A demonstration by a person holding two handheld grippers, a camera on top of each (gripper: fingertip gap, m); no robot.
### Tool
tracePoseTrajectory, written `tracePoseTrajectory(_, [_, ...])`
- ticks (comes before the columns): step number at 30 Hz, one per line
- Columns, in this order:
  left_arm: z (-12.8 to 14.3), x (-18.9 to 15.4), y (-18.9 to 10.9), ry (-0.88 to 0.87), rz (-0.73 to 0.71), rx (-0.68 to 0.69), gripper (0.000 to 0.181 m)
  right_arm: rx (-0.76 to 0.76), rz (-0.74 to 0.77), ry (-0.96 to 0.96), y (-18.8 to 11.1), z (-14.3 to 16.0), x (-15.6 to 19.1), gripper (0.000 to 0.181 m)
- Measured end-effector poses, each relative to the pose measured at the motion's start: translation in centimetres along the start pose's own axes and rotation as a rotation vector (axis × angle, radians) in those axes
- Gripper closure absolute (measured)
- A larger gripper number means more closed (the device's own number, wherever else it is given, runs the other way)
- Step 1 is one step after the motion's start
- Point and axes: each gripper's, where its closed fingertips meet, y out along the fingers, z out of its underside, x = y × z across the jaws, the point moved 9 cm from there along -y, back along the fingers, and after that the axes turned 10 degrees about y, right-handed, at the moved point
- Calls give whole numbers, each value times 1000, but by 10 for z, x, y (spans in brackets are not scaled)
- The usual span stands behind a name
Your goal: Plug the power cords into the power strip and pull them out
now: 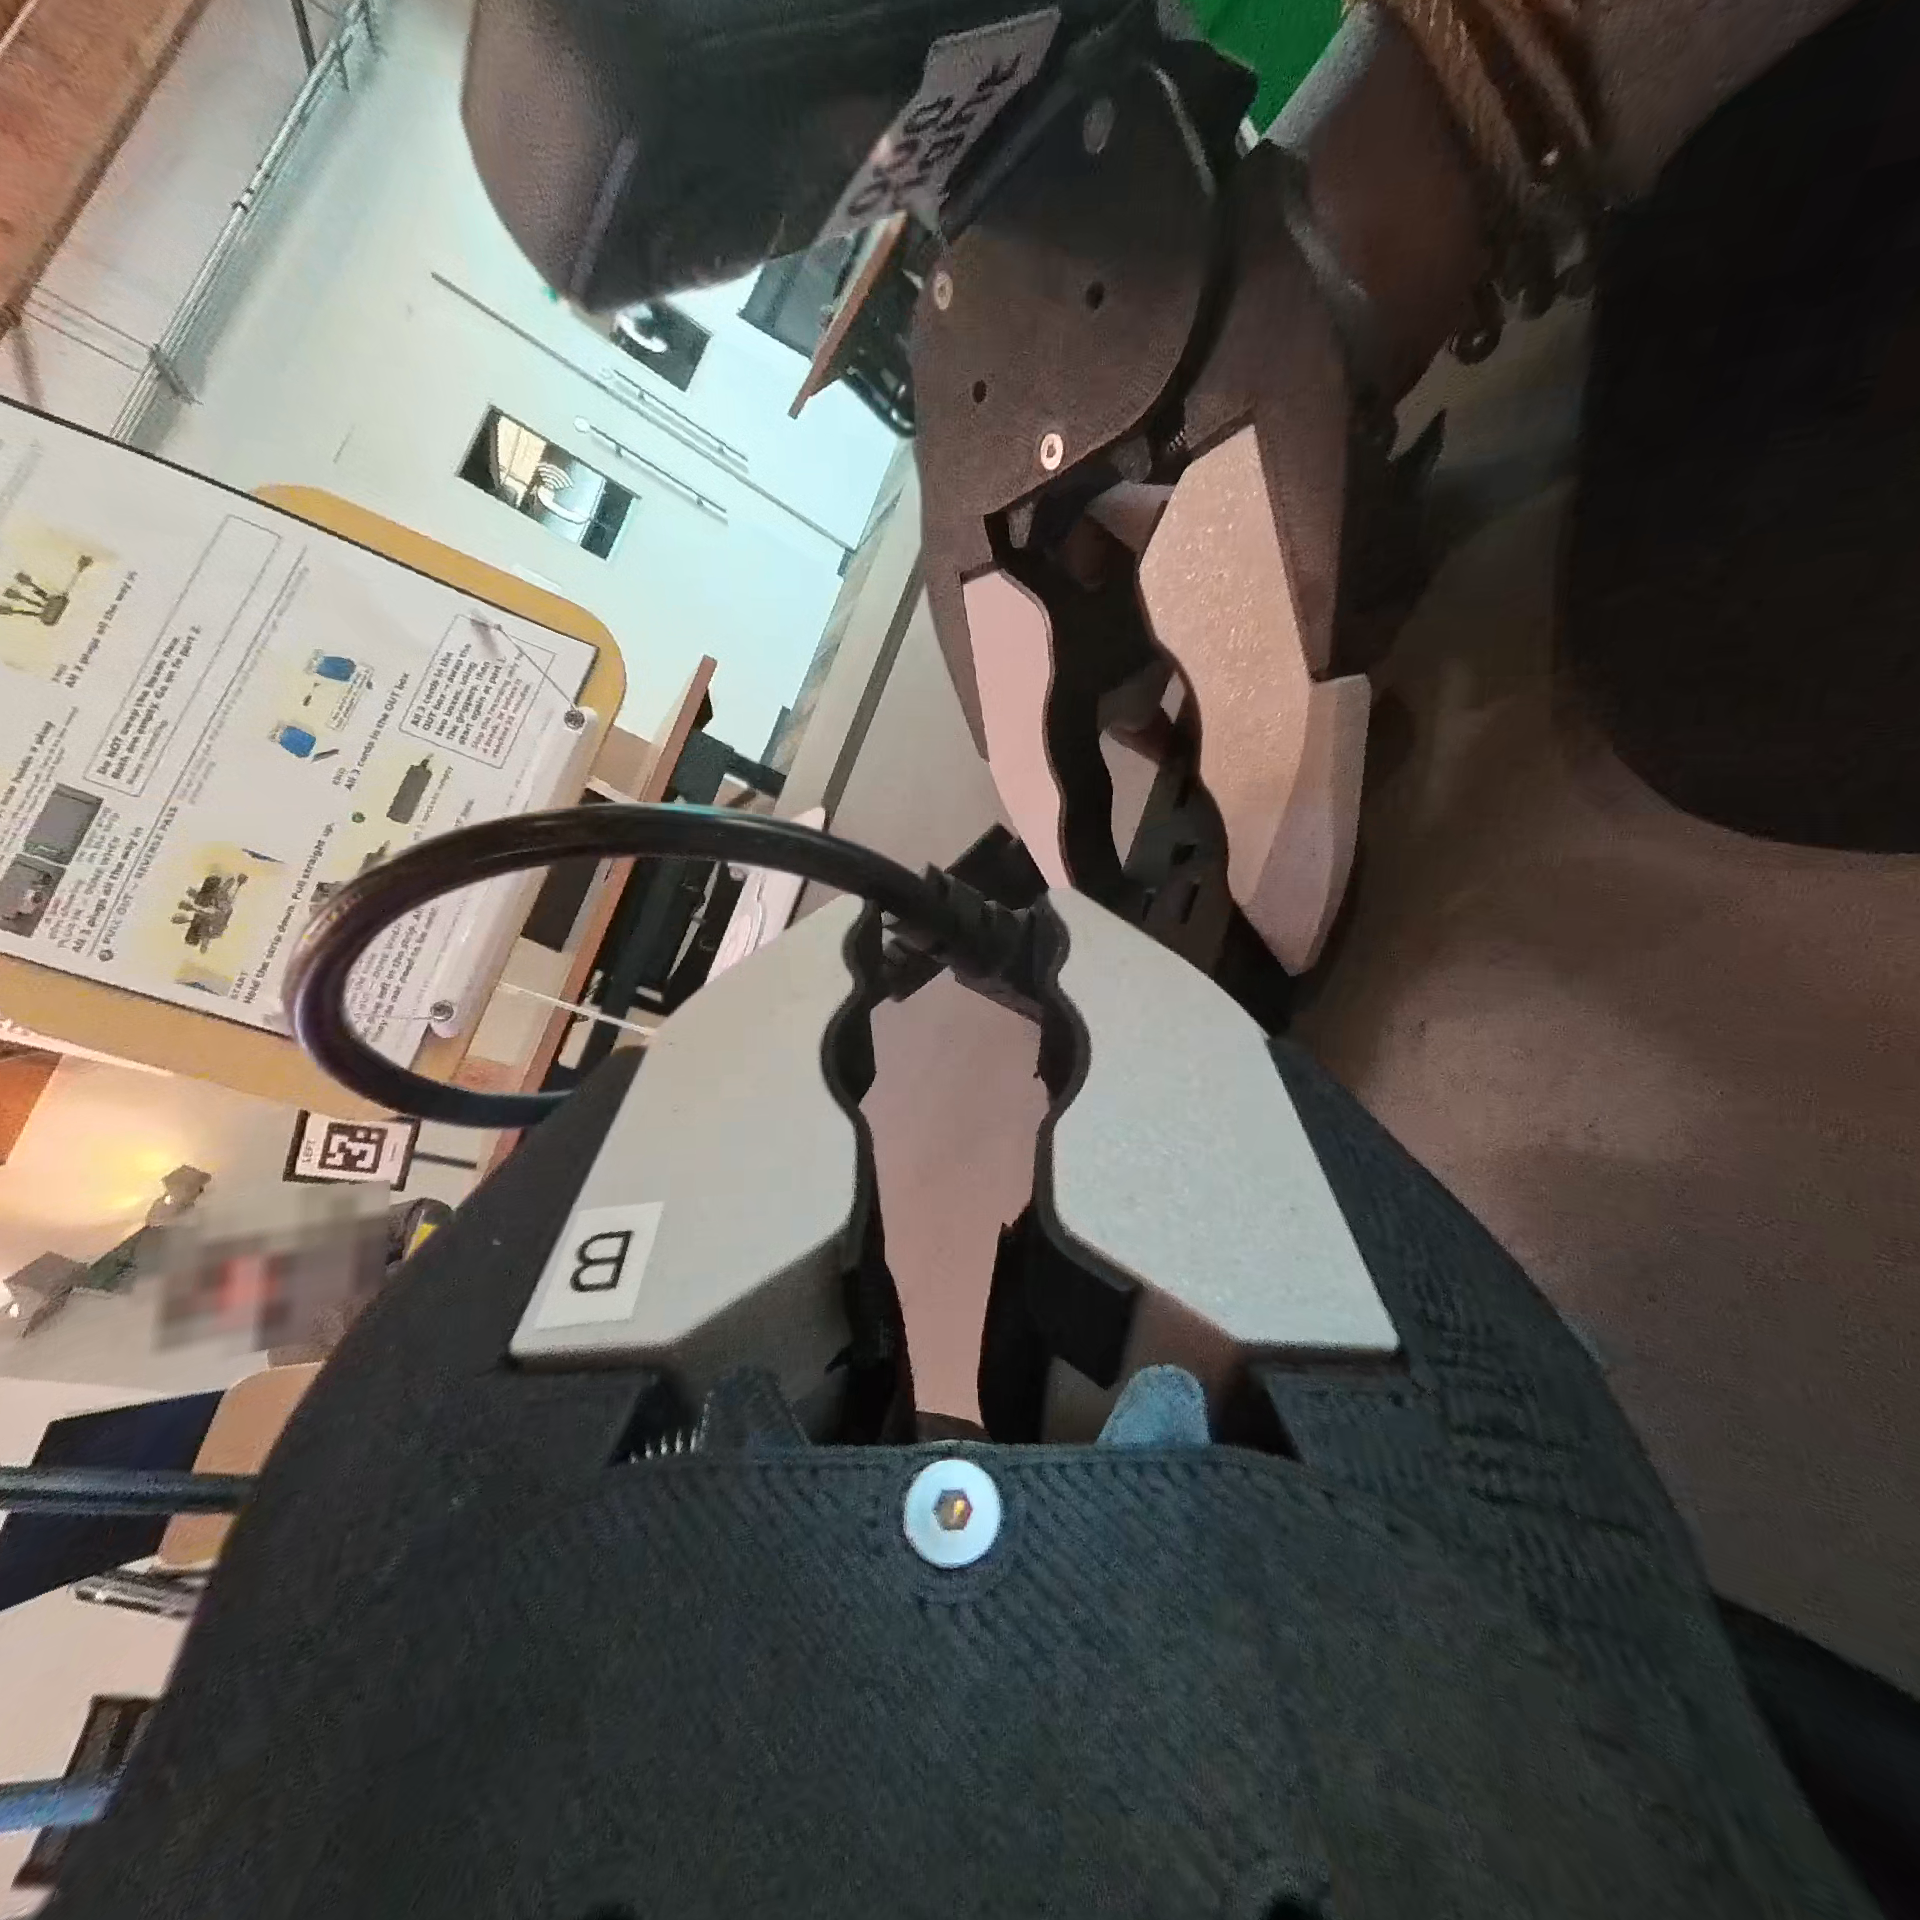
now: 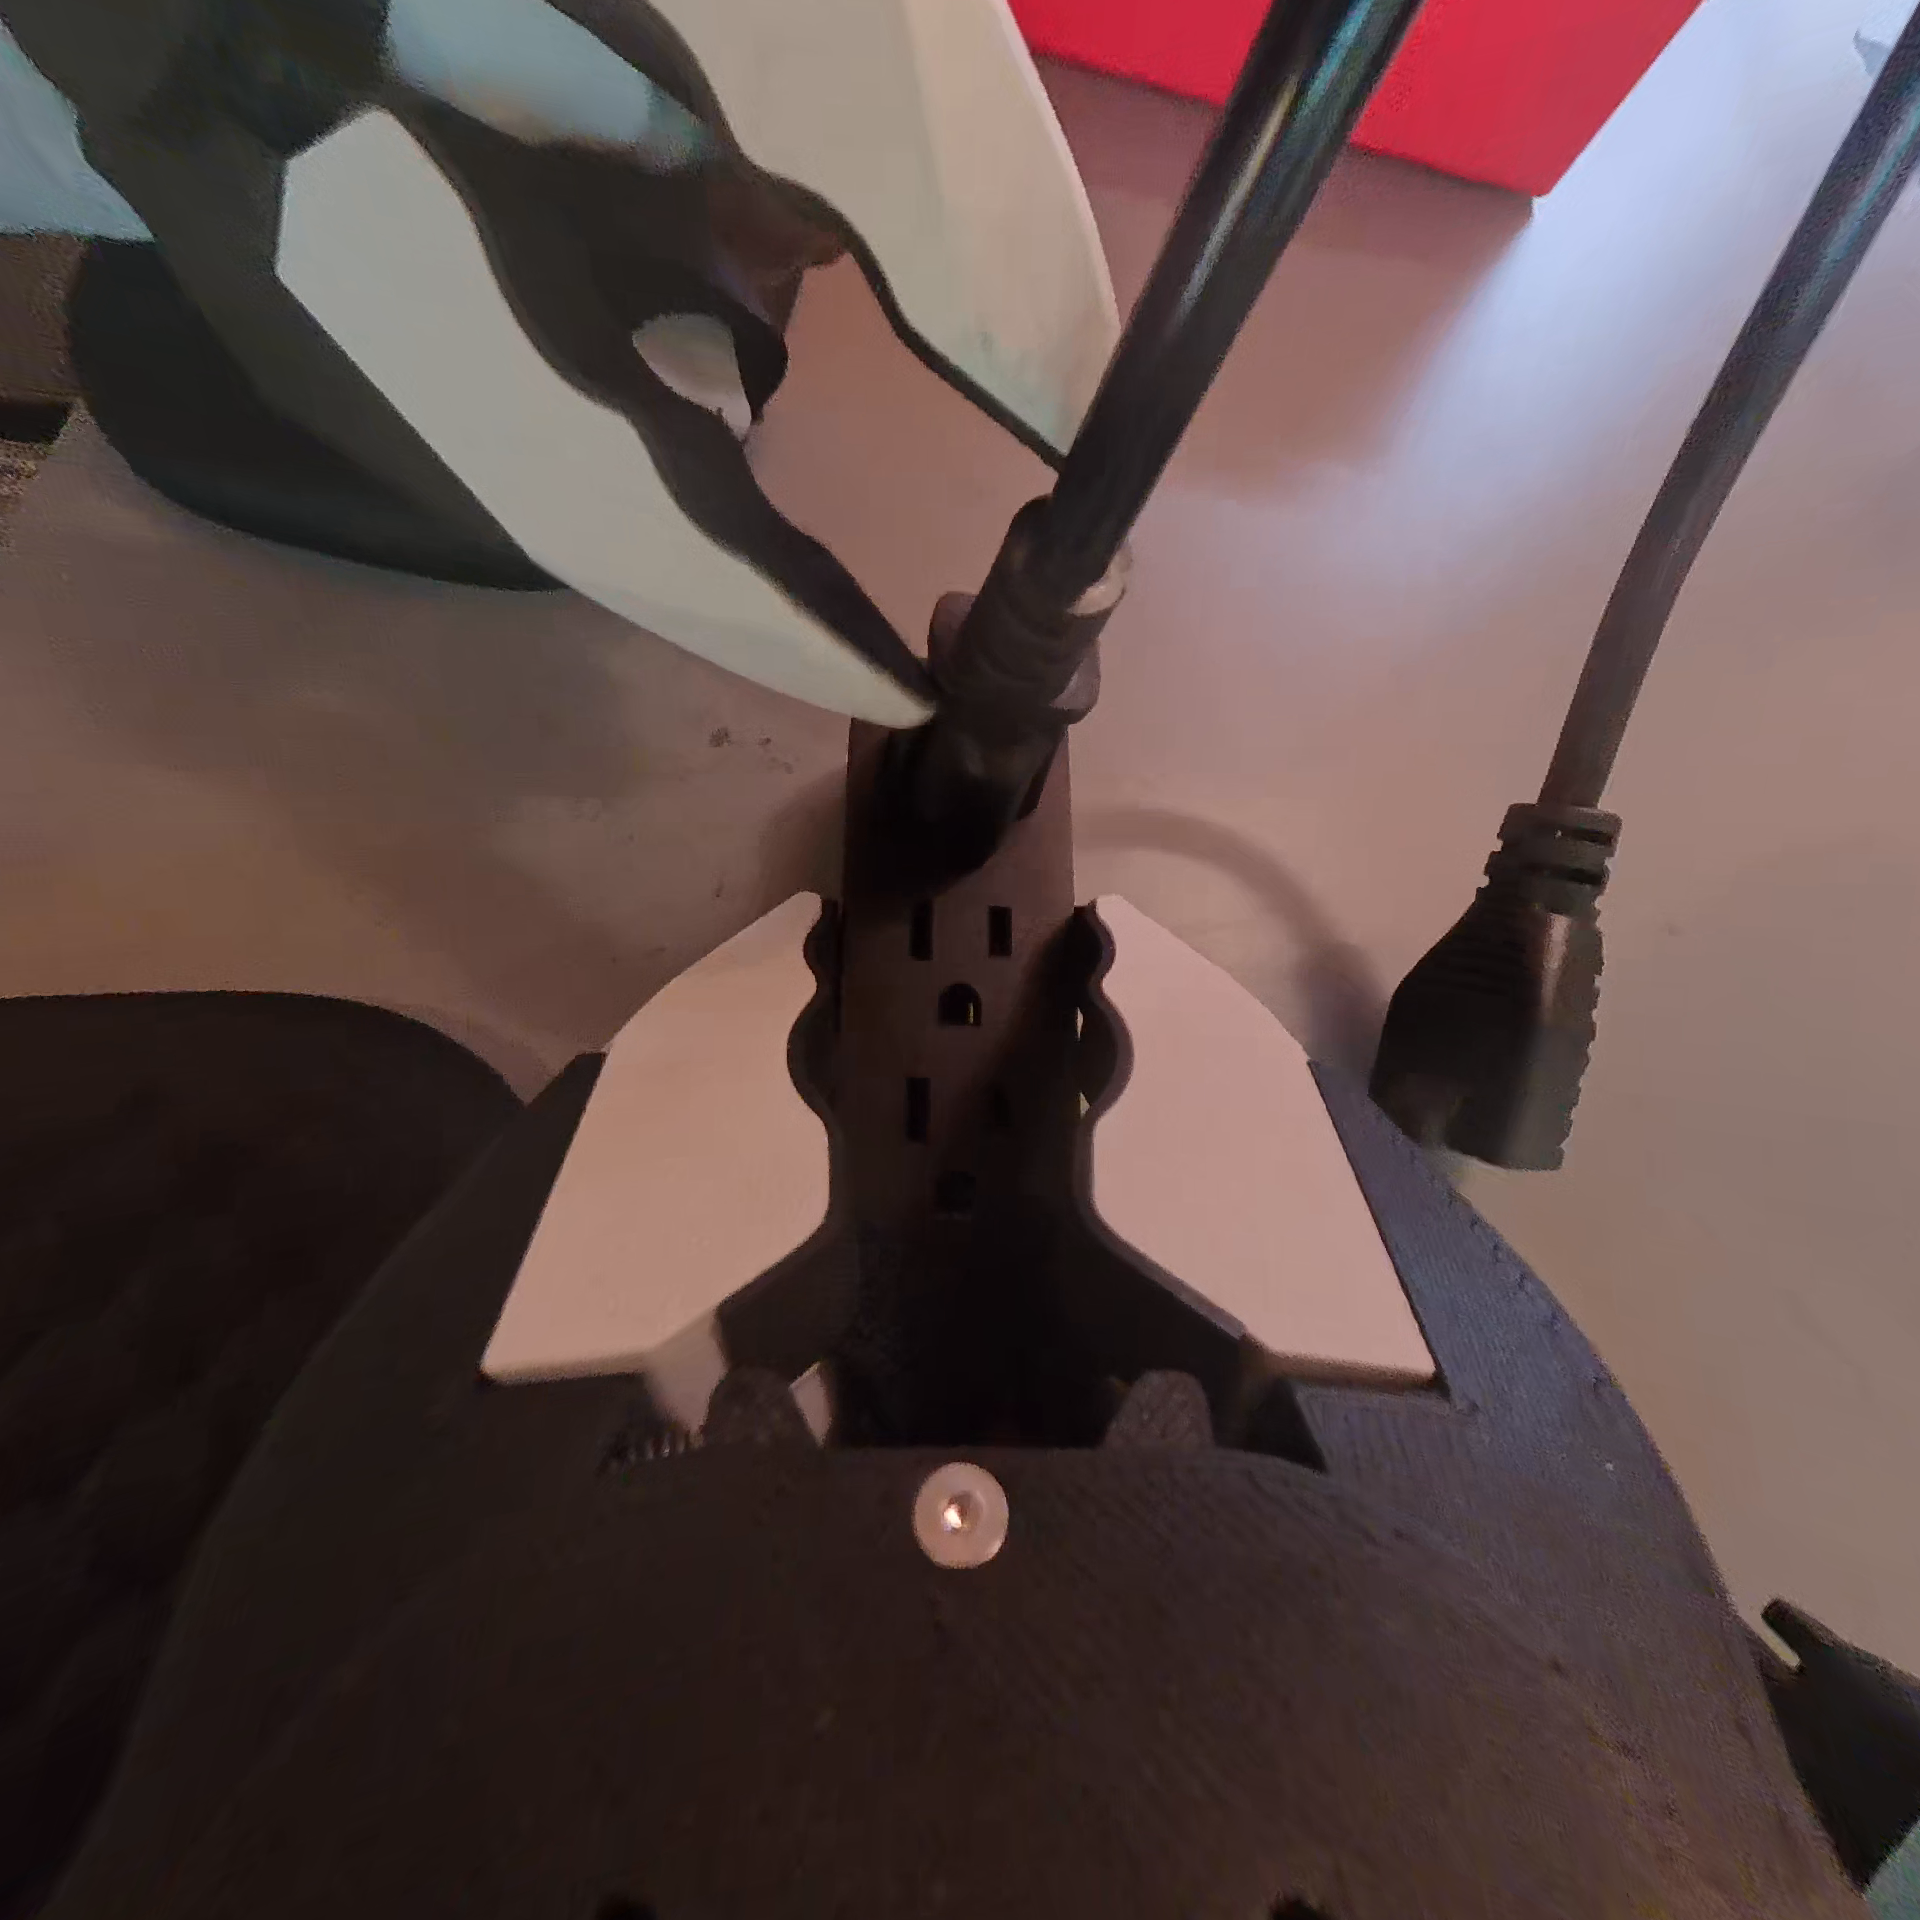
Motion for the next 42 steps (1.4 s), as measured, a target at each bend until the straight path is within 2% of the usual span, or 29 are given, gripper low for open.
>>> tracePoseTrajectory(1, [0, 4, -2, -11, -73, 3, 173, 40, 17, 6, 0, 2, -1, 135])
tracePoseTrajectory(2, [1, 27, -16, -67, -381, -50, 181, 34, 12, -1, 0, 1, -1, 136])
tracePoseTrajectory(3, [13, 45, -30, -213, -500, -53, 181, 28, 5, -12, 0, 2, 0, 136])
tracePoseTrajectory(4, [27, 49, -33, -397, -383, -69, 181, 22, -11, -31, 0, 2, 3, 136])
tracePoseTrajectory(5, [33, 40, -29, -425, -252, -54, 181, 22, -17, -43, 1, 1, 5, 137])
tracePoseTrajectory(6, [28, 31, -25, -307, -208, -52, 181, 22, -12, -40, 2, 0, 5, 136])
tracePoseTrajectory(7, [18, 26, -23, -202, -231, -74, 179, 22, -10, -22, 2, 0, 4, 137])
tracePoseTrajectory(8, [12, 21, -19, -169, -222, -106, 175, 22, -5, -11, 2, 0, 4, 137])
tracePoseTrajectory(10, [9, 19, -14, -236, -154, -141, 155, 13, 14, -8, 2, 0, 4, 137])
tracePoseTrajectory(13, [21, 26, -16, -395, -122, -159, 132, -22, 29, -12, -1, 1, 5, 136])
tracePoseTrajectory(16, [27, 32, -23, -470, -146, -197, 132, -170, 11, 37, -13, -2, 2, 124])
tracePoseTrajectory(19, [31, 28, -18, -575, -20, -217, 132, -255, -48, 105, -24, -2, -3, 128])
tracePoseTrajectory(21, [31, 24, -12, -604, 79, -221, 132, -229, -42, 82, -23, 0, -2, 128])
tracePoseTrajectory(25, [28, 14, -6, -562, 166, -242, 132, -165, -26, 33, -15, -4, 5, 126])
tracePoseTrajectory(29, [24, 3, 5, -513, 275, -204, 133, -98, -5, 29, -6, -6, 6, 127])
tracePoseTrajectory(30, [24, 2, 9, -508, 303, -175, 139, -72, -8, 29, -3, -5, 6, 128])
tracePoseTrajectory(34, [26, 5, 17, -581, 350, -123, 155, -58, 3, 17, -2, -5, 6, 142])
tracePoseTrajectory(37, [26, 5, 18, -625, 372, -109, 155, -54, 13, 20, -2, -5, 6, 142])
tracePoseTrajectory(42, [22, 7, 20, -617, 300, -30, 156, -55, 82, 7, 0, -6, 6, 142])
